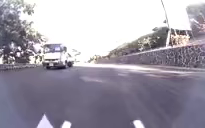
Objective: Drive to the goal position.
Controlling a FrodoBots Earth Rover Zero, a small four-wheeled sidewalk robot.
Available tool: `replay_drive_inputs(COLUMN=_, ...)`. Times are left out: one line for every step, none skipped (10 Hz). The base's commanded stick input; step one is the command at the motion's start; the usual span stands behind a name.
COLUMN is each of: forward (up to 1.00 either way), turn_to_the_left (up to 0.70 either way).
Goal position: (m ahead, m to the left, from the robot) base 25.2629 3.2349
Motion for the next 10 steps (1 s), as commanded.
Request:
replay_drive_inputs(forward=0.69, turn_to_the_left=0.02)
replay_drive_inputs(forward=0.69, turn_to_the_left=0.02)
replay_drive_inputs(forward=0.69, turn_to_the_left=0.02)
replay_drive_inputs(forward=0.69, turn_to_the_left=0.02)
replay_drive_inputs(forward=0.69, turn_to_the_left=0.02)
replay_drive_inputs(forward=0.69, turn_to_the_left=0.02)
replay_drive_inputs(forward=0.69, turn_to_the_left=0.02)
replay_drive_inputs(forward=0.69, turn_to_the_left=0.02)
replay_drive_inputs(forward=0.69, turn_to_the_left=0.02)
replay_drive_inputs(forward=0.69, turn_to_the_left=0.02)
